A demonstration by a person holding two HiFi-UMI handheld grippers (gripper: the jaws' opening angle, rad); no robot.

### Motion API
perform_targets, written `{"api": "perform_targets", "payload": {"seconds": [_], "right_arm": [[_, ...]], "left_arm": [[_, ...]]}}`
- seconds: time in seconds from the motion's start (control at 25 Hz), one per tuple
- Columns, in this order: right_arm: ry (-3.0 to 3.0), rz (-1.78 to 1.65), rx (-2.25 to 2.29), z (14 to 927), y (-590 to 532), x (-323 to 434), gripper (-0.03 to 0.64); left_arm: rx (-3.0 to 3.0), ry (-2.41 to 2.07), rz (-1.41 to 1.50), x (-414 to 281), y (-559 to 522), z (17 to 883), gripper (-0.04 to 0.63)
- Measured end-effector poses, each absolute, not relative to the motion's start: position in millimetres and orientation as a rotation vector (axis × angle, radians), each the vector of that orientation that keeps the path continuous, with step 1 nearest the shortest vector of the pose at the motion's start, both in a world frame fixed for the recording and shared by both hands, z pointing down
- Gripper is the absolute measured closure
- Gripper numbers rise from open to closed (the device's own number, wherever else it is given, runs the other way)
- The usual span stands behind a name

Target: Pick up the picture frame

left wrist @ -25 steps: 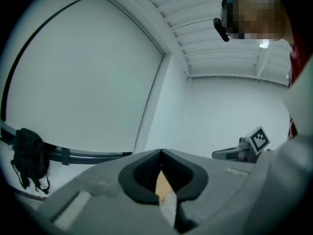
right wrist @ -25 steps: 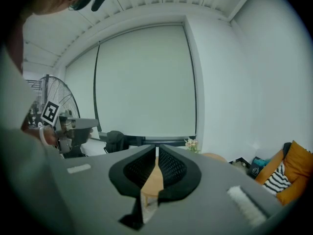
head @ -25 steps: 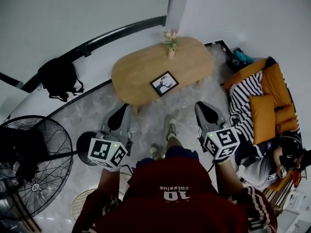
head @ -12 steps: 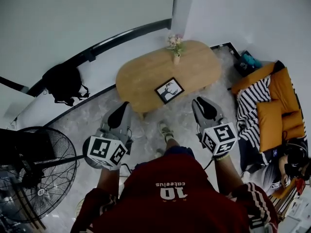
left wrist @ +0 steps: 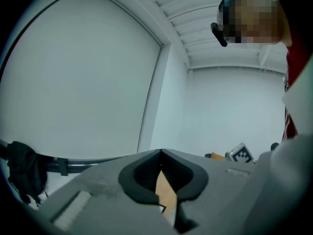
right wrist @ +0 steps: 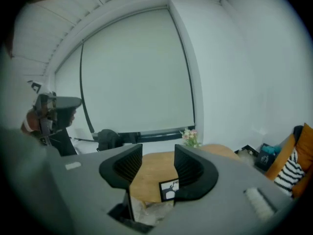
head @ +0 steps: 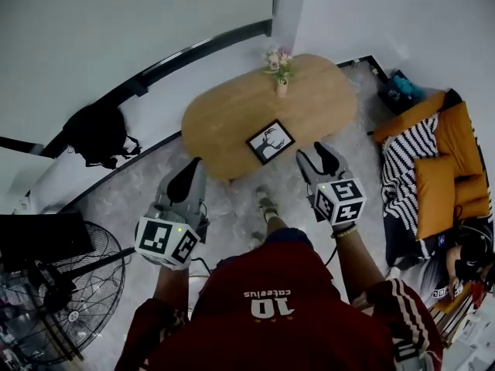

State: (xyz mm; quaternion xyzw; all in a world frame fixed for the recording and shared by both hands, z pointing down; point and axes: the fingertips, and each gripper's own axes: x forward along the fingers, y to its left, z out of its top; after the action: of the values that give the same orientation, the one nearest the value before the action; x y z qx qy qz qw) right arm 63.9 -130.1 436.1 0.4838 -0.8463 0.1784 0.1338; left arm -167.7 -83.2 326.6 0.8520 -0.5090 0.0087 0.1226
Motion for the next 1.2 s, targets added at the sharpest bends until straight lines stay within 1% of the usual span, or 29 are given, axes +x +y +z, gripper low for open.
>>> {"api": "perform_targets", "payload": {"seconds": [0.52,0.8,1.2], "right_arm": [[-2.084,1.063,1.425,659,-175,89,0.413],[-1.871,1.4,1.529,759,-198,85,0.394],[-1.493,1.745,1.698,899,-210,84,0.39]], "left_arm": [[2.355,-1.474,0.187,-174,-106,385,0.592],[2.298,-1.469,0.265,-183,-124,417,0.592],[2.21,-1.456,0.403,-198,-151,457,0.592]]}}
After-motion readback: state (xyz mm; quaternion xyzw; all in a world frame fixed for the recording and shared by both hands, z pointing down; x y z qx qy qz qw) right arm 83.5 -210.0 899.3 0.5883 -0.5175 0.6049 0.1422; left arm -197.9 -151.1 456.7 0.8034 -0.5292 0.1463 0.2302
